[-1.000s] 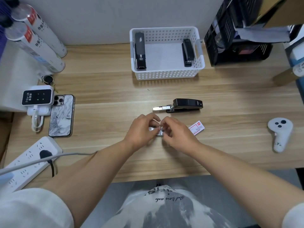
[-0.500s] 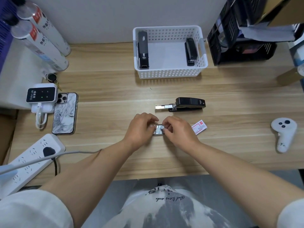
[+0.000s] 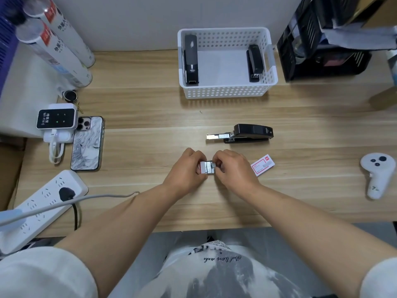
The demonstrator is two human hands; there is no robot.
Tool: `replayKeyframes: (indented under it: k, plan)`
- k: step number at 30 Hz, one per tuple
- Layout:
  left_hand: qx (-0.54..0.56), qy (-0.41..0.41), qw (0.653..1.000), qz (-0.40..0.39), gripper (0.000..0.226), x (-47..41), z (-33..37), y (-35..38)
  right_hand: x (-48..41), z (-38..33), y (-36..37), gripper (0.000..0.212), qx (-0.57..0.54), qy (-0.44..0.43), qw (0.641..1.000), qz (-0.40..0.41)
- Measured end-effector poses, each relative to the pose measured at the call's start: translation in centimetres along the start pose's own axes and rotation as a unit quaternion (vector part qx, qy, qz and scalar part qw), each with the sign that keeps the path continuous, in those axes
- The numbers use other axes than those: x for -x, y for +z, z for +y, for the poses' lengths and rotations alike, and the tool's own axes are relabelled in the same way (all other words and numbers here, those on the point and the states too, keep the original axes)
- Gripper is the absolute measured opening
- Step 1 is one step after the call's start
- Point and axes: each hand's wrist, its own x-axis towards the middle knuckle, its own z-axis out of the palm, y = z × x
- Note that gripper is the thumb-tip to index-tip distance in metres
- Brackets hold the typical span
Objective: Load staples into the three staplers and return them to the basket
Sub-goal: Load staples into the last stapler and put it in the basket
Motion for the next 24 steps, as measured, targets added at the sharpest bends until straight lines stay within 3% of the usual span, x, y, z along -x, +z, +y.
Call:
replayKeyframes:
  k: [6,9,12,18,24]
  plan:
    - [0.022,0.012,1.0,0.015,0.042,0.2,-0.1,-0.3,-0.2,0.0,-0.5,0.016,-0.045,0.006,0.999,0.017]
    - [0.074,0.005,0.996,0.044,0.026,-0.2,0.5,-0.8,-0.2,-0.2,-1.1,0.017,-0.097,0.005,0.995,0.03]
    - [0.169,-0.034,0.985,0.019,0.012,-0.8,1.0,-1.3,-0.5,-0.2,-1.5,0.018,-0.126,-0.001,0.992,0.032]
    - [0.278,-0.056,0.959,0.016,0.015,-0.9,1.9,-1.6,-0.4,-0.3,-1.9,0.02,-0.132,-0.024,0.989,0.056]
    - [0.319,-0.08,0.944,0.012,0.007,-0.8,1.8,-1.7,-0.3,-0.1,-2.2,0.02,-0.15,-0.019,0.988,0.005]
